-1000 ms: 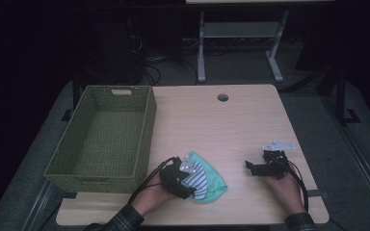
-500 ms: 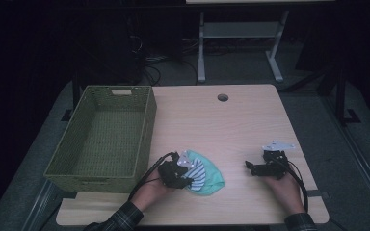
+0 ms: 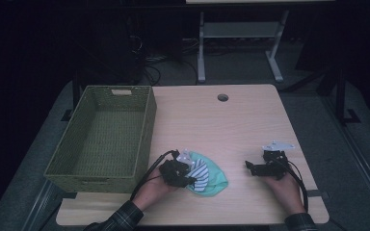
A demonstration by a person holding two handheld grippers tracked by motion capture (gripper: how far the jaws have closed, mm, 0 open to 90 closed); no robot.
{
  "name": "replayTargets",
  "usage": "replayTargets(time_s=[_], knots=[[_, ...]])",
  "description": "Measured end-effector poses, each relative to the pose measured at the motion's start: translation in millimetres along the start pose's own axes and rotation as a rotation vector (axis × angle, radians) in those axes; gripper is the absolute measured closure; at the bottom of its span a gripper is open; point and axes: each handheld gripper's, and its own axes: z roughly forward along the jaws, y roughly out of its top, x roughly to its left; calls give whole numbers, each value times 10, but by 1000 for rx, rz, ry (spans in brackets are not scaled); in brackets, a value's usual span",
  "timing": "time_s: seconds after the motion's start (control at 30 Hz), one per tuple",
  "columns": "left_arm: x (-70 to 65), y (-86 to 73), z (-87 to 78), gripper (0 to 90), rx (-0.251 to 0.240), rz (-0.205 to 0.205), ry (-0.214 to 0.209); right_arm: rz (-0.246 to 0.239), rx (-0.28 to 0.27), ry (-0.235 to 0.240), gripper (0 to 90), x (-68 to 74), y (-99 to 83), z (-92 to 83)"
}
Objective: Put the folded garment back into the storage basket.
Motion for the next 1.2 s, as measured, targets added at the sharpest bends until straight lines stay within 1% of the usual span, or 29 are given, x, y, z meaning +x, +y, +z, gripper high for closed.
replayTargets(time_s=[0.1,0.17,0.2,0.23,0.27,0.3,0.37,0.43,0.47,0.5,0.53,0.57,0.83,0.9,1.0,1.13,1.2], knots=[[-10,28,-26,718,-18,-7,-21,0,0,0,104,0,0,0],[-5,47,-47,718,-22,-8,-31,-3,1,0,104,-2,0,0],[-13,60,-54,717,-39,-29,-35,-3,1,0,104,-2,0,0],[-13,60,-54,717,-39,-29,-35,-3,1,0,104,-2,0,0],[5,83,-90,717,-37,-16,-39,-3,1,0,104,-2,0,0],[-2,98,-103,718,-51,-32,-42,-3,1,0,104,-2,0,0],[-1,130,-143,717,-61,-32,-48,-3,1,0,104,-2,-1,0],[-1,167,-190,717,-62,-22,-52,-3,1,0,104,-2,-1,0],[-1,167,-190,717,-62,-22,-52,-3,1,0,104,-2,0,0],[-10,199,-226,717,-74,-28,-59,-3,0,0,104,-2,-1,0],[-6,214,-247,716,-74,-20,-59,-3,1,0,104,-2,0,0],[-10,227,-263,716,-82,-29,-63,-3,1,0,104,-2,-1,0],[2,311,-361,714,-83,-16,-79,-3,1,0,104,-2,-1,0],[16,350,-414,714,-86,-6,-85,-4,1,0,104,-2,-1,-1],[29,393,-465,713,-86,-4,-89,-4,1,0,104,-2,-1,-1],[39,465,-537,712,-84,16,-85,-4,1,0,104,-2,-1,-1],[42,477,-548,712,-84,19,-84,-4,1,0,104,-2,-1,-1]])
